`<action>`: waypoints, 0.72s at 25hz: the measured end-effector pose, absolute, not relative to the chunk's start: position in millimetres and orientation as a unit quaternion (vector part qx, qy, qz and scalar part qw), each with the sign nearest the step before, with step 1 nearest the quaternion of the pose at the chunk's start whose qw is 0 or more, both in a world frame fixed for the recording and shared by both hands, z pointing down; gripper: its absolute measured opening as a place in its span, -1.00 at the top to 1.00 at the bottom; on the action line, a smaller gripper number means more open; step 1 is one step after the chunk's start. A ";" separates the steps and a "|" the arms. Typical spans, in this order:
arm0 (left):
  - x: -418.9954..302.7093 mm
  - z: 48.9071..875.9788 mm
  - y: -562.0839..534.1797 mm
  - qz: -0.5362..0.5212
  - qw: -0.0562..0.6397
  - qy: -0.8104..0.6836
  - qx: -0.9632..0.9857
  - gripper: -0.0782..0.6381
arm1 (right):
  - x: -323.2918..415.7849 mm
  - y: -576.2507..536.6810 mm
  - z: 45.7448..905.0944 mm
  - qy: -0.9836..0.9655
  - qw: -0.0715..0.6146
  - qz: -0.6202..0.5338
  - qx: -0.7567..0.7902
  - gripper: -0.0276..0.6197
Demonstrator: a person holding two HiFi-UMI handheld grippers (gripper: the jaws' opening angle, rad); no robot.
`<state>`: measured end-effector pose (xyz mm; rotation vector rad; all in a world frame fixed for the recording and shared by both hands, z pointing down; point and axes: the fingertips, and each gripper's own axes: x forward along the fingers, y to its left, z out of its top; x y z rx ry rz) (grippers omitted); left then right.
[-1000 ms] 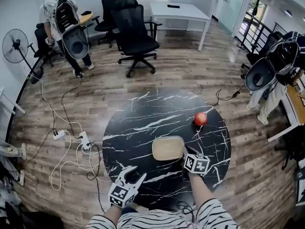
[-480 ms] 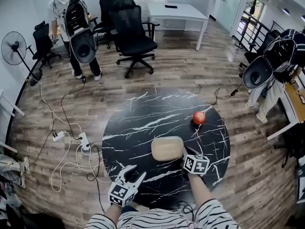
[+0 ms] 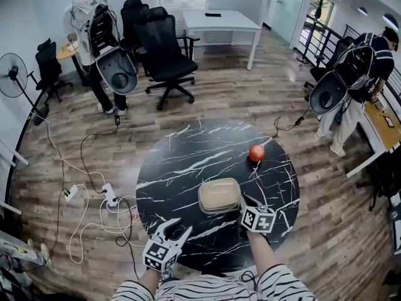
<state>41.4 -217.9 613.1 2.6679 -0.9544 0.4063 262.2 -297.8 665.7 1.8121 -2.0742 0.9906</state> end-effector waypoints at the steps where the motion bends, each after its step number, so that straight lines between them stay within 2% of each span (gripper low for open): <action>1: 38.8 611.4 -216.9 0.141 0.139 -0.329 0.924 0.36 | 260.7 -293.2 662.7 -0.702 0.104 0.337 0.619 0.80; 5: 29.9 602.9 -212.4 0.138 0.134 -0.320 0.928 0.37 | 254.0 -273.4 651.1 -0.694 0.093 0.336 0.630 0.80; 8: 24.6 593.3 -206.3 0.132 0.127 -0.313 0.932 0.56 | 249.4 -256.1 643.3 -0.688 0.083 0.335 0.639 0.80; 18: 11.3 565.2 -185.4 0.113 0.102 -0.275 0.949 0.67 | 227.0 -200.5 613.1 -0.670 0.048 0.317 0.669 0.80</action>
